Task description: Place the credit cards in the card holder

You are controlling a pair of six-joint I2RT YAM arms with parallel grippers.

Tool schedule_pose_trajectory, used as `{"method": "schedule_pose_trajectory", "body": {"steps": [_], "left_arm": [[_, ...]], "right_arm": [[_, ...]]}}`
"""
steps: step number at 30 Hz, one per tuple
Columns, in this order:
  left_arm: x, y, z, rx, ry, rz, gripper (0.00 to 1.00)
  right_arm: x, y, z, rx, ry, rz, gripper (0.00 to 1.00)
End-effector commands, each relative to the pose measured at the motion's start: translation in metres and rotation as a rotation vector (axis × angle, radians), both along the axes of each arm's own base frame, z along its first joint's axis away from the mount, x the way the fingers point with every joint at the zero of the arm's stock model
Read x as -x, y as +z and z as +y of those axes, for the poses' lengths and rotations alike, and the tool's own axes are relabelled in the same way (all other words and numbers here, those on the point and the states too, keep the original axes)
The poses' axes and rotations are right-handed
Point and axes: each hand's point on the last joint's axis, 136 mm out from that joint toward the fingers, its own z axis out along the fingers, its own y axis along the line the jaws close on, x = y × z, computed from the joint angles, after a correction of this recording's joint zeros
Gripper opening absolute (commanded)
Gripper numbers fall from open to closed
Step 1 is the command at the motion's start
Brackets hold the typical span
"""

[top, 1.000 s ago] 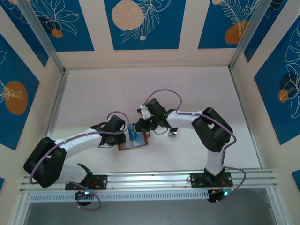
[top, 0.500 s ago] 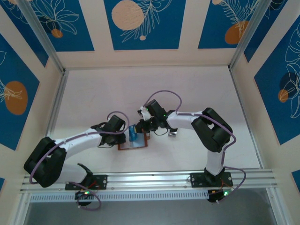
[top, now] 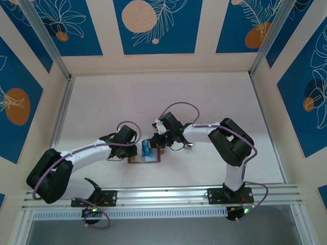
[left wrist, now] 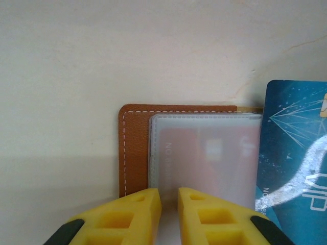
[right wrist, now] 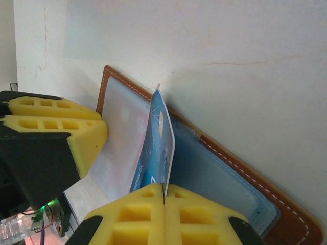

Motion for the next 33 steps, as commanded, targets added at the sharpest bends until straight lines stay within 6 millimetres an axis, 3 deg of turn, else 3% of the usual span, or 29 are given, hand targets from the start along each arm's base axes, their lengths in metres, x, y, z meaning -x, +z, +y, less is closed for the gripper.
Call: {"method": "schedule_pose_trajectory", "body": {"steps": [1,19,33], "left_arm": [[0.013,-0.021,0.016,-0.063,0.033,0.074,0.18],[0.015,-0.021,0.018,-0.061,0.040,0.072,0.18],[0.014,-0.021,0.019,-0.071,0.039,0.066,0.18]], "right_arm": [[0.012,-0.010,-0.010,0.046,-0.006,0.035,0.00],[0.027,-0.017,0.004,-0.026,0.010,0.148,0.00],[0.041,-0.036,-0.011,0.044,-0.035,0.223,0.00]]}}
